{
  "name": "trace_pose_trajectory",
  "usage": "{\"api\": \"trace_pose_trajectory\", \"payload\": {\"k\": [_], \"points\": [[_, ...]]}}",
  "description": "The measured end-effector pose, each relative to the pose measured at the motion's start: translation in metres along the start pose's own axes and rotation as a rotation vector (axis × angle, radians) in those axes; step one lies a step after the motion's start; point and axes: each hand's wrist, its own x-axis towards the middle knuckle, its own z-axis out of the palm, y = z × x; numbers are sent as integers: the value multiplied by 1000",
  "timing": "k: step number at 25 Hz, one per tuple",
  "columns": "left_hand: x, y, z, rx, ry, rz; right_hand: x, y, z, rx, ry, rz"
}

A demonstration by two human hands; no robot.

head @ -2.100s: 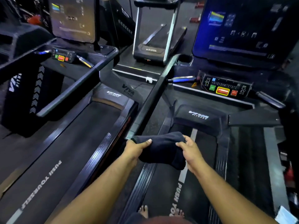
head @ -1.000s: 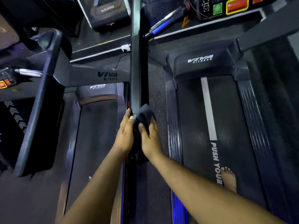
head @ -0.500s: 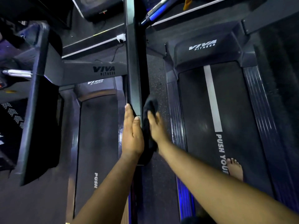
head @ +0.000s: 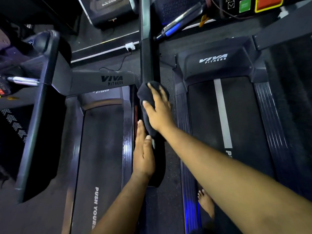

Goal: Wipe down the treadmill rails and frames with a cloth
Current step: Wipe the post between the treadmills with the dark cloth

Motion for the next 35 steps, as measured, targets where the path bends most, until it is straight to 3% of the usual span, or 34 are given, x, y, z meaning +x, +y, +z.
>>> {"api": "trace_pose_trajectory", "payload": {"k": [7,13,19,24,27,30,35], "points": [[29,15,-2,-167,18,-21,-70,20,-4,170,-45,-110],[137,53,13,130,42,-30,130,-5,-10,124,-35,18],[148,50,16,242,57,46,33,32,-2,468,-122,11],[147,54,17,313,24,56,183,-3,-11,203,-22,-64],[145,54,16,308,28,45,144,1,-7,206,-22,-46],[146,55,15,268,41,9,86,12,-13,226,-112,-163],[146,56,15,284,31,12,187,-10,-10,112,-56,-19]]}}
